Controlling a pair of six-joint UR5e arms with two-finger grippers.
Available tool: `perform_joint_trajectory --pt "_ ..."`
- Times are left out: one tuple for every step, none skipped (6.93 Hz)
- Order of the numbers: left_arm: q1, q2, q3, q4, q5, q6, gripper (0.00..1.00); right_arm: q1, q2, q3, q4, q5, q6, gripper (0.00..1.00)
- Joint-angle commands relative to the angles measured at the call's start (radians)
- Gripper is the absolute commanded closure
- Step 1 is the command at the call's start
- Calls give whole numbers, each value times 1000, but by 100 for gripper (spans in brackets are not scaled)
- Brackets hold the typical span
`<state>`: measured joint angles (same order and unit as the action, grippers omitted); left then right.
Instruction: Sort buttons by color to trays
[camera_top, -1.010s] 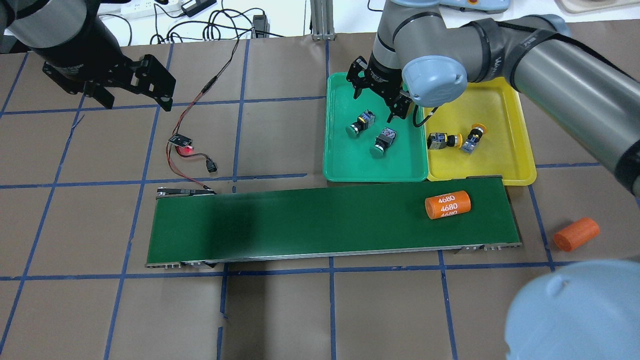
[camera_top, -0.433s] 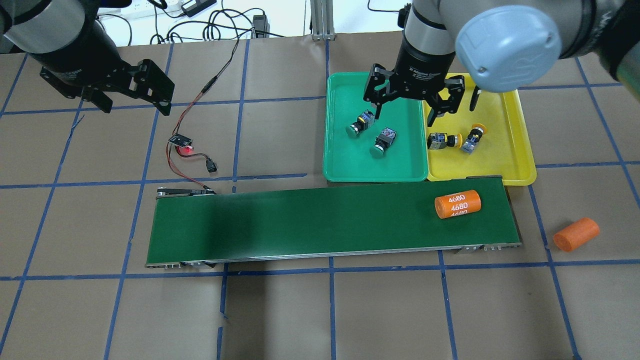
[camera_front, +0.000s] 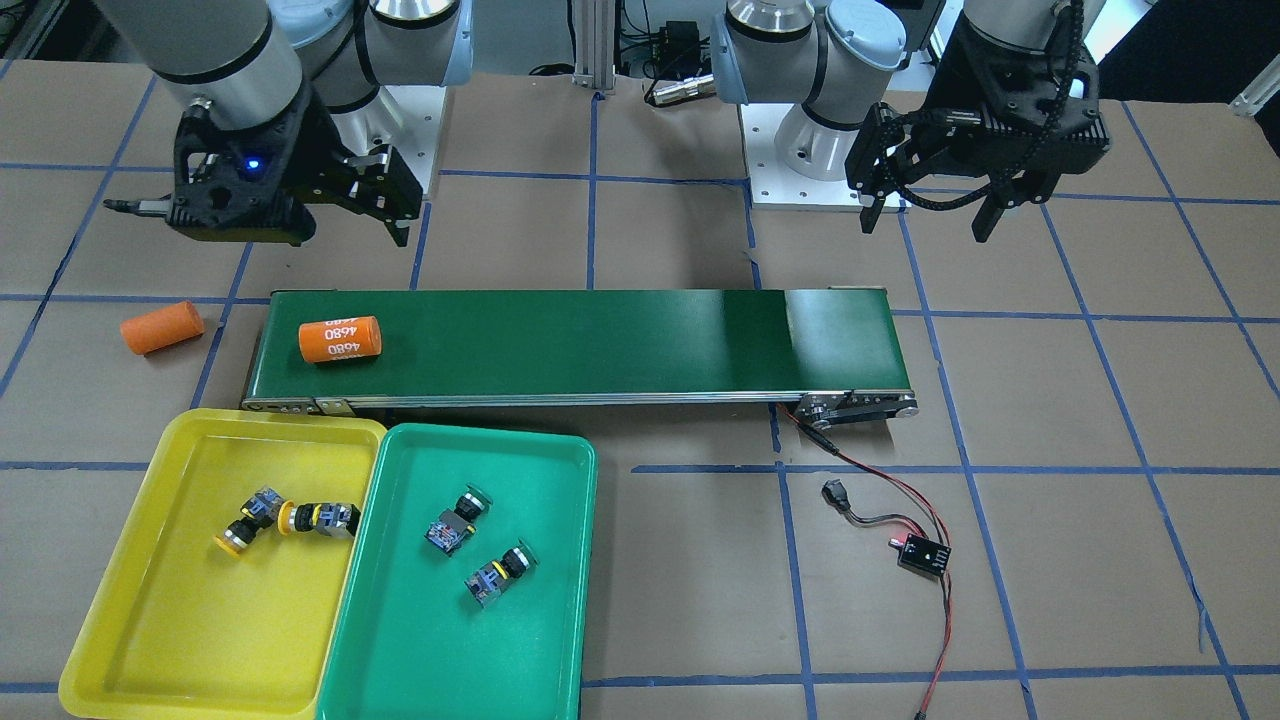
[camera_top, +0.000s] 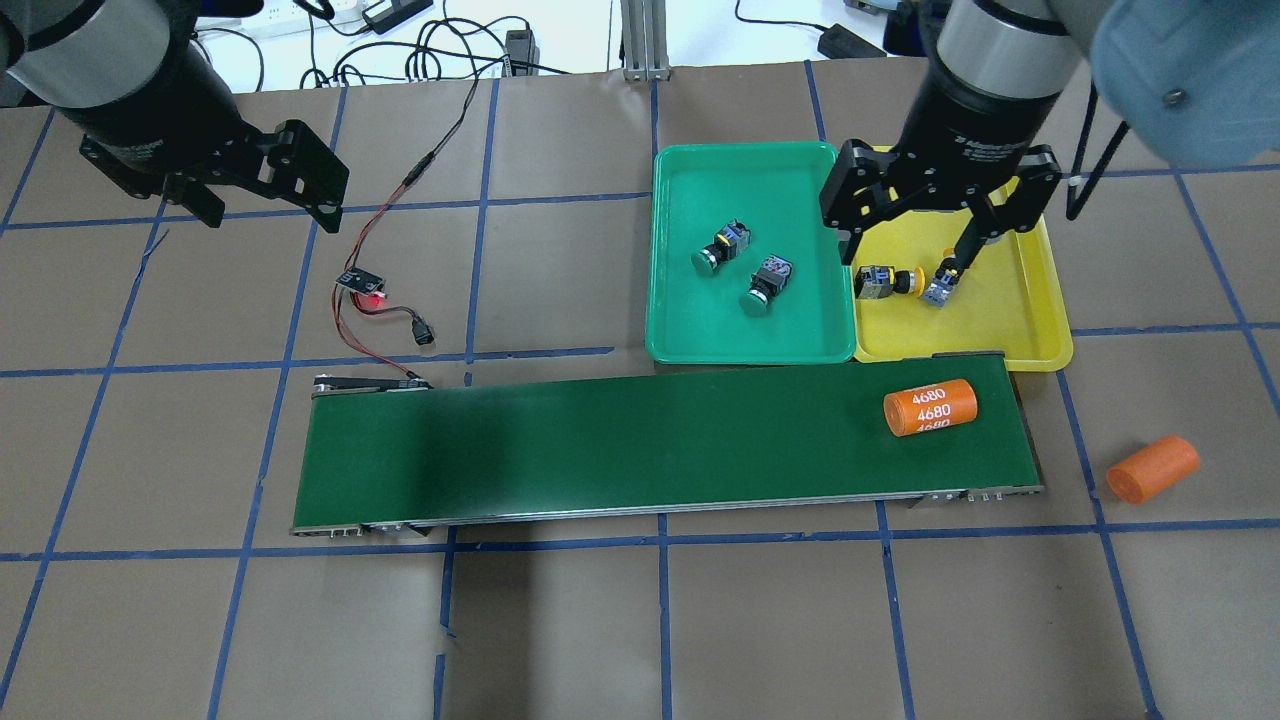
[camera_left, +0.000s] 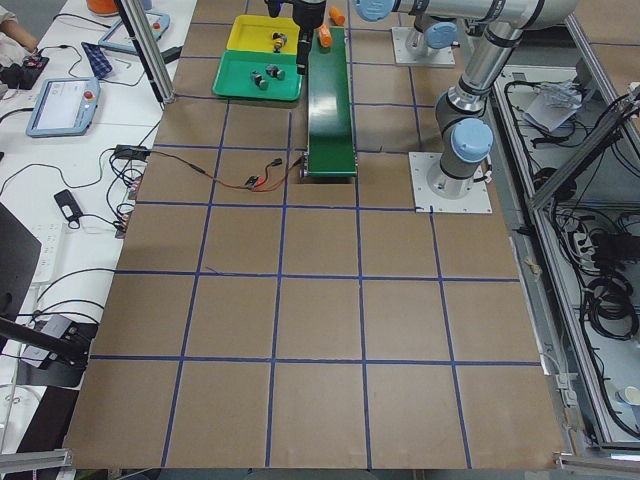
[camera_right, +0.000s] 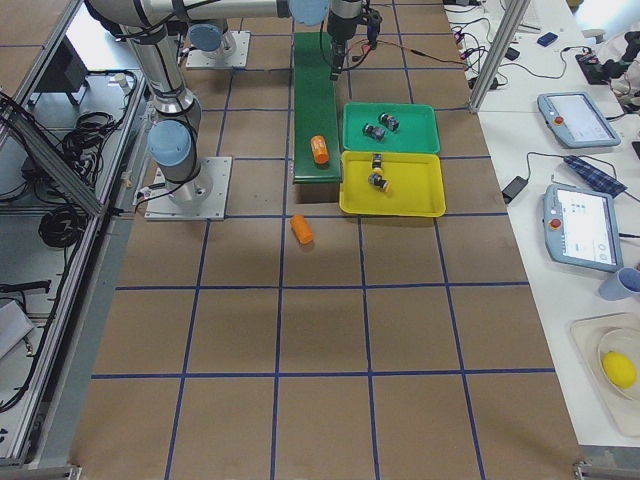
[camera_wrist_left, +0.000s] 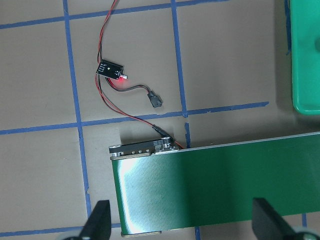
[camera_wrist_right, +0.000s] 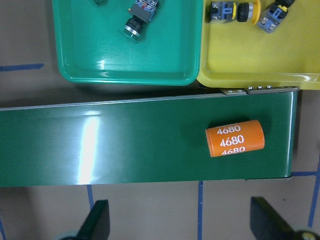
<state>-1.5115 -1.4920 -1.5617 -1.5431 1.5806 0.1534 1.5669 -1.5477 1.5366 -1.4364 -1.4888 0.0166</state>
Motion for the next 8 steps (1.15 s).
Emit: perform_joint_trajectory --pt "1 -4 6 0 -4 0 0 -56 -28 20 5 -42 -52 0" --pt "1 -5 6 1 -2 0 0 -56 -44 51 1 -74 -50 0" --pt "1 -7 11 1 -2 0 0 -54 -63 65 -15 -80 -37 0" --pt "1 -8 9 1 -5 0 0 -53 -63 66 -38 -80 -29 0" --pt "2 -11 26 -35 -10 -5 0 -51 -66 66 -38 -67 -30 0" --pt "1 -10 29 -43 -5 -5 0 -48 -68 66 -35 -67 -35 0" --pt "1 -13 29 -41 -5 -5 0 -47 -63 66 -39 -65 -32 0" --pt "1 -13 29 -41 -8 -3 0 -47 -65 66 -39 -67 -33 0"
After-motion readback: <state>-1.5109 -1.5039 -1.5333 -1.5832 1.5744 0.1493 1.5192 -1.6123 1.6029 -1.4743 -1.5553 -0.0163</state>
